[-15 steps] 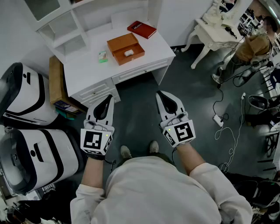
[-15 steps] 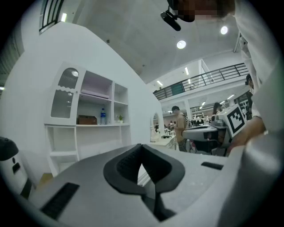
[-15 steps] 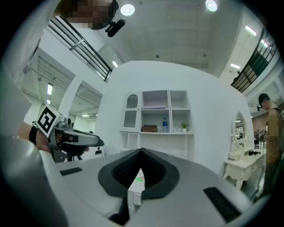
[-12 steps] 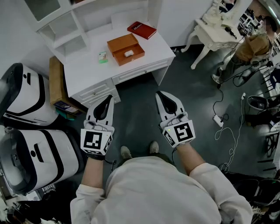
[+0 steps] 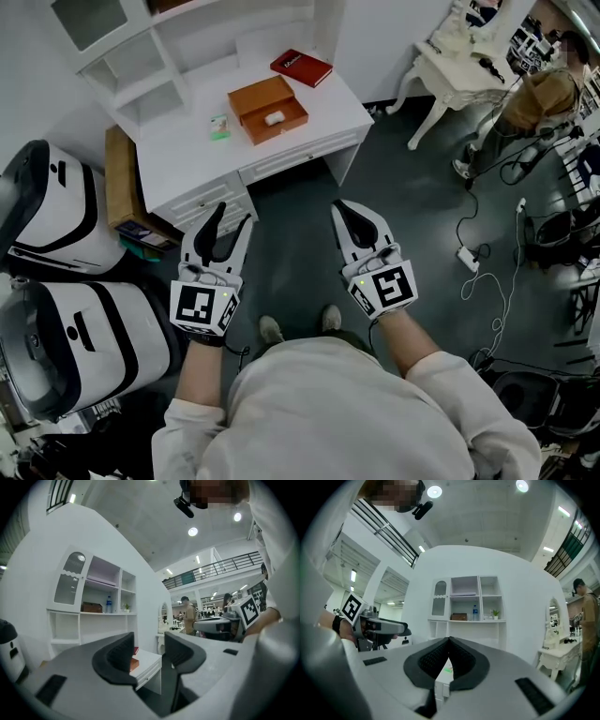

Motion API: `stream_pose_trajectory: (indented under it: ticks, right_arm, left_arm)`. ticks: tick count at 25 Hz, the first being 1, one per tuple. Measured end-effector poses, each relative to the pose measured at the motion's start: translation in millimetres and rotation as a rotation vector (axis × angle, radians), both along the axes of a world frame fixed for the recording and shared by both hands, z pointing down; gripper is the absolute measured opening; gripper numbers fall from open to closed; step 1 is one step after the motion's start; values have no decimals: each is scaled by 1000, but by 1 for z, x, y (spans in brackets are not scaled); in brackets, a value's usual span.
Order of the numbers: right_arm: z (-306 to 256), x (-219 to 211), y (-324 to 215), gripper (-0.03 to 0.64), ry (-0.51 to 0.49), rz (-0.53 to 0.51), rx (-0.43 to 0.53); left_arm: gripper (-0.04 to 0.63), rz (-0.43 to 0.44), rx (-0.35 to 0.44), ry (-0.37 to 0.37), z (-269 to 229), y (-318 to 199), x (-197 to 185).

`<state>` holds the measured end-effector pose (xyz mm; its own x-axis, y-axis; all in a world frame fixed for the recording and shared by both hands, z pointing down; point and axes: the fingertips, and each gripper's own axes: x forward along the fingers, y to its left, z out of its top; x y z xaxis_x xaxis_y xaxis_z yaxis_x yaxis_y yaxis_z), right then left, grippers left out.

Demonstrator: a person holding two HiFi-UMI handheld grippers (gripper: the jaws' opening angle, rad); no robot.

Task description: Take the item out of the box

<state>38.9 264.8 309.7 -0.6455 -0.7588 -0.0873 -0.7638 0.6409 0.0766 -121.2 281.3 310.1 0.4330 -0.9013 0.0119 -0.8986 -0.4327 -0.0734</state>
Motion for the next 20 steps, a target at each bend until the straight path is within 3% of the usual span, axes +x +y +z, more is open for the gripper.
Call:
stream_pose_trajectory:
  ticks: [2, 5, 10, 20]
  right_arm:
    - [2, 1, 0, 23, 0, -5, -5]
    - [3, 3, 0, 23, 1, -9, -7]
    - [5, 14, -2, 23, 0, -27, -8]
    - [4, 53, -20, 23, -8, -97, 11]
  left_arm:
    - [303, -13, 3, 10, 0, -2, -1]
    - [399, -54, 10, 19, -3, -6, -7]
    - [408, -84, 4, 10, -3, -12, -4]
    - [407, -130, 1, -15, -2, -23, 37]
